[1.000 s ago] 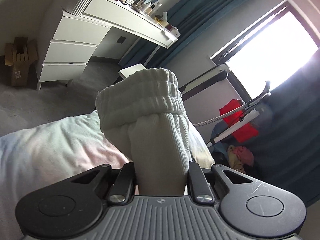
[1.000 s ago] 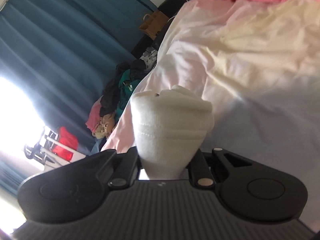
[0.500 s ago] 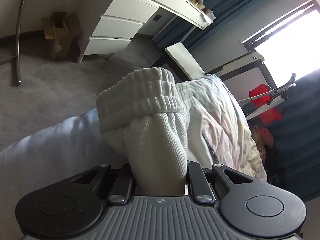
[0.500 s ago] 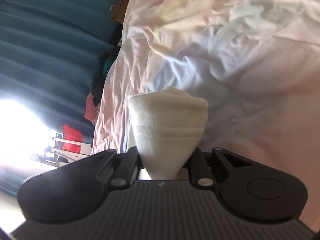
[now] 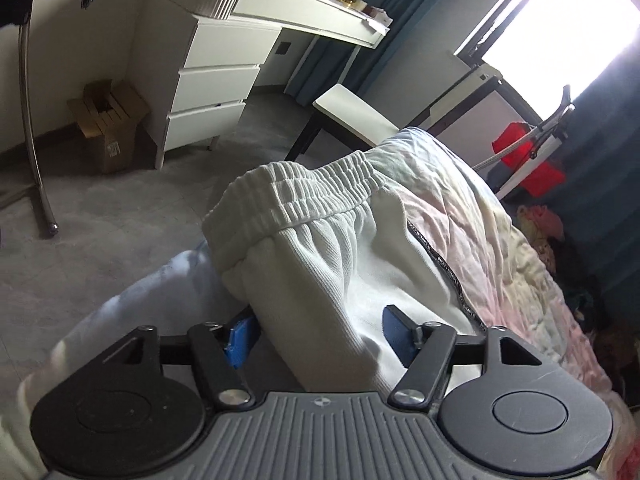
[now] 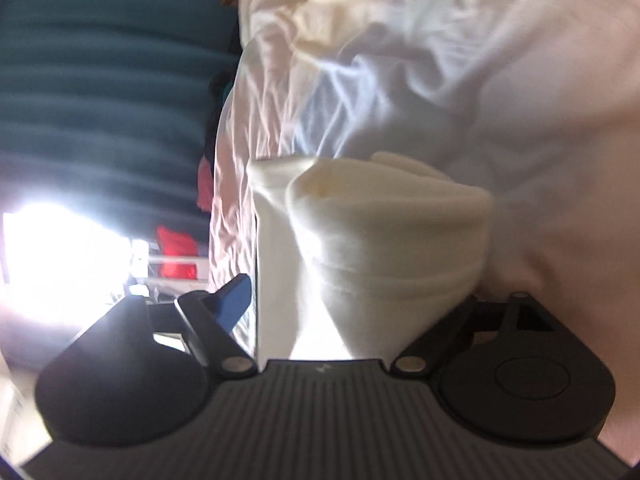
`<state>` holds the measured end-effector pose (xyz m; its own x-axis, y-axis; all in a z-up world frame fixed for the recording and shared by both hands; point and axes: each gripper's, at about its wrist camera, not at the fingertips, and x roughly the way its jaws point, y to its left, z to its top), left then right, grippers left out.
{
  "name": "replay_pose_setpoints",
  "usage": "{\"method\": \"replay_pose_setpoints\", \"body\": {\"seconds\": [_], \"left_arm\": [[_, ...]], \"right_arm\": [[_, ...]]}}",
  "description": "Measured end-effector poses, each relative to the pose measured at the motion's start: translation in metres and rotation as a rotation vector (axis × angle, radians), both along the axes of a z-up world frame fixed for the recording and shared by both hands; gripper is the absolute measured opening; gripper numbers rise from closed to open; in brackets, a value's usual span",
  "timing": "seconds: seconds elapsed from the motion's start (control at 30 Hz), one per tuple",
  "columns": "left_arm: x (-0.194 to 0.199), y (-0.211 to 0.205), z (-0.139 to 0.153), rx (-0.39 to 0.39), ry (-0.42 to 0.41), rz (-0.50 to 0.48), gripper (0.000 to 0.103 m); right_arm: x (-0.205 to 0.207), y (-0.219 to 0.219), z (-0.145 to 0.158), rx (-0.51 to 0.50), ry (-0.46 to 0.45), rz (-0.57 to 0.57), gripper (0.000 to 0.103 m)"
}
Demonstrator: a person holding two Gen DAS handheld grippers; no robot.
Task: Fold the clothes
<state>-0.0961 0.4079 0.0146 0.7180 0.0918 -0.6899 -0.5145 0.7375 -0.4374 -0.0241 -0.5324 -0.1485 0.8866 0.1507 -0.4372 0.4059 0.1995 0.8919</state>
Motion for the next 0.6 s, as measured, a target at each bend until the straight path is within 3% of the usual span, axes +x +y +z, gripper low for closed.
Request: {"method": "replay_pose_setpoints", "body": {"seconds": [0.07, 0.23, 0.47, 0.6], "left_arm": [[-0.009, -0.011, 0.01, 0.07, -0.009, -0.011, 0.084], [-0.009, -0.064, 0.034, 0.237, -0.019, -0.114, 0.084], [0.024, -0.156, 0.063, 0.315, -0.109, -0.245, 0.085], [0.046, -0.223, 0.053, 0.325, -0.13, -0.34, 0.085]], "right_arm": [[0.002, 0.0, -0.002, -0.002, -0.015, -0.01, 0.084], [0.007, 0.001, 0.001, -0.012, -0.06, -0.029, 0.085], [0.006, -0.002, 0.003, 0.004, -0.096, -0.058, 0.084], [0.002, -0.001, 0.004, -0.002, -0.094, -0.085, 0.084]]}}
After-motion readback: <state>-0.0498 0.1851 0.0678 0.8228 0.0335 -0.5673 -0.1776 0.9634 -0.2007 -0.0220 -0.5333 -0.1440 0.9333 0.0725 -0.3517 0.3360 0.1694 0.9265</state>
